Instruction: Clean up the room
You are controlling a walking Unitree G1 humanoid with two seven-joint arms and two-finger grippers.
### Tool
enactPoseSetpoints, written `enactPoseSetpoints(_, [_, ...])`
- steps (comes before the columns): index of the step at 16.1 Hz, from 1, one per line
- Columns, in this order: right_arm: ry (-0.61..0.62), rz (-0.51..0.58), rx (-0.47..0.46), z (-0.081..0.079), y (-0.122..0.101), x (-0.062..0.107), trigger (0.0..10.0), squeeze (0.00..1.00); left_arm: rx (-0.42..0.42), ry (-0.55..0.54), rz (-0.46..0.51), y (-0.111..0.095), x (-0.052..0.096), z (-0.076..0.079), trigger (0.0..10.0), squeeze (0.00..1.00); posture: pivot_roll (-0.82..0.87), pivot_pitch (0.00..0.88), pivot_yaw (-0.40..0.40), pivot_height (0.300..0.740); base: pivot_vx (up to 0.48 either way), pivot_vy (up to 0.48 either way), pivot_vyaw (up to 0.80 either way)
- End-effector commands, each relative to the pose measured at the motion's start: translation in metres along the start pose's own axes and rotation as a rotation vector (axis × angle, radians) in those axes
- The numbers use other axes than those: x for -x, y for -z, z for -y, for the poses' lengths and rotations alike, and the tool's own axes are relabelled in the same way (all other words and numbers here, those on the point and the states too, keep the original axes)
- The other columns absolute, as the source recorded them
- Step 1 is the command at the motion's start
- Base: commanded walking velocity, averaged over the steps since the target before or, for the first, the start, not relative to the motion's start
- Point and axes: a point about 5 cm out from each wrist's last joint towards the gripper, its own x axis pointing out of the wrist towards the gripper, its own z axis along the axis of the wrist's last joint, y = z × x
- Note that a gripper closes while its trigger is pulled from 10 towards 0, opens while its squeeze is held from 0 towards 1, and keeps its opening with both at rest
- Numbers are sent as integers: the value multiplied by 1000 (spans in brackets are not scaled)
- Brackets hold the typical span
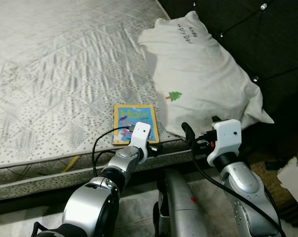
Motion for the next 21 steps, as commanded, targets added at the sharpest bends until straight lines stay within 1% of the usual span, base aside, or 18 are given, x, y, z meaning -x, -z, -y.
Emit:
enactPoseSetpoints(1, [-23, -23, 5, -2, 1, -2, 10000, 0, 20, -30, 74, -8, -1, 17, 10000, 0, -165, 120, -70, 542, 0, 0, 0])
enactPoseSetpoints(2, [-36, -45, 5, -4, 4, -3, 10000, 0, 45, -97, 116, -13, 0, 8, 10000, 0, -151, 123, -72, 542, 0, 0, 0])
enactPoseSetpoints(3, [-25, -79, -13, -3, 10, -5, 10000, 0, 85, -206, 180, -17, 6, -10, 10000, 0, -146, 124, -73, 542, 0, 0, 0])
enactPoseSetpoints(4, [28, -130, -59, 4, 17, -13, 10000, 0, 135, -341, 279, -19, 28, -37, 10000, 0, -110, 132, -76, 542, 0, 0, 0])
enactPoseSetpoints(5, [40, -149, -64, 8, 19, -18, 10000, 0, 138, -376, 305, -19, 41, -45, 10000, 0, -80, 136, -79, 542, 0, 0, 0])
enactPoseSetpoints(6, [45, -160, -46, 10, 21, -22, 10000, 0, 136, -398, 318, -18, 51, -50, 10000, 0, -68, 138, -80, 542, 0, 0, 0])
enactPoseSetpoints(7, [63, -176, -42, 16, 23, -29, 10000, 0, 123, -447, 341, -15, 72, -60, 10000, 0, -38, 141, -83, 542, 0, 0, 0])
enactPoseSetpoints(8, [60, -198, -16, 18, 26, -39, 10000, 0, 117, -498, 364, -10, 98, -69, 10000, 0, -23, 140, -84, 542, 0, 0, 800])
enactPoseSetpoints(9, [58, -203, -37, 19, 26, -43, 10000, 0, 114, -520, 360, -5, 113, -70, 10000, 0, -5, 139, -87, 542, 0, 0, 800])
enactPoseSetpoints(10, [52, -238, -56, 18, 32, -49, 10000, 0, 91, -541, 362, 1, 130, -72, 10000, 0, 26, 140, -91, 542, 0, 0, 0])
enactPoseSetpoints(13, [67, -296, -92, 19, 41, -55, 10000, 0, 106, -564, 317, 10, 147, -68, 10000, 0, 59, 146, -96, 542, 0, 0, 0])
enactPoseSetpoints(15, [79, -390, -53, 27, 53, -57, 10000, 0, 114, -573, 301, 5, 160, -64, 10000, 0, 74, 153, -95, 542, 0, 0, 0])
enactPoseSetpoints(16, [88, -398, -51, 30, 55, -57, 10000, 0, 112, -573, 301, 4, 160, -64, 10000, 0, 79, 154, -94, 542, 0, 0, 463])
enactPoseSetpoints(17, [105, -423, -34, 34, 58, -57, 10000, 0, 110, -573, 298, 3, 164, -63, 10000, 0, 81, 153, -93, 542, 0, 0, 781])
enactPoseSetpoints(18, [118, -454, -37, 37, 62, -56, 10000, 0, 113, -574, 300, 2, 166, -63, 10000, 0, 83, 154, -91, 542, 0, 0, 781])
enactPoseSetpoints(19, [138, -505, -53, 42, 69, -52, 10000, 0, 111, -574, 295, 1, 170, -64, 10000, 0, 86, 153, -92, 542, 0, 0, 0])
enactPoseSetpoints(20, [137, -532, -55, 43, 72, -49, 10000, 0, 112, -576, 288, 0, 172, -64, 10000, 0, 86, 153, -92, 542, 0, 0, 0])
enactPoseSetpoints(21, [118, -557, -29, 45, 75, -45, 10000, 0, 111, -579, 279, -1, 174, -64, 10000, 0, 86, 153, -92, 542, 0, 0, 0])
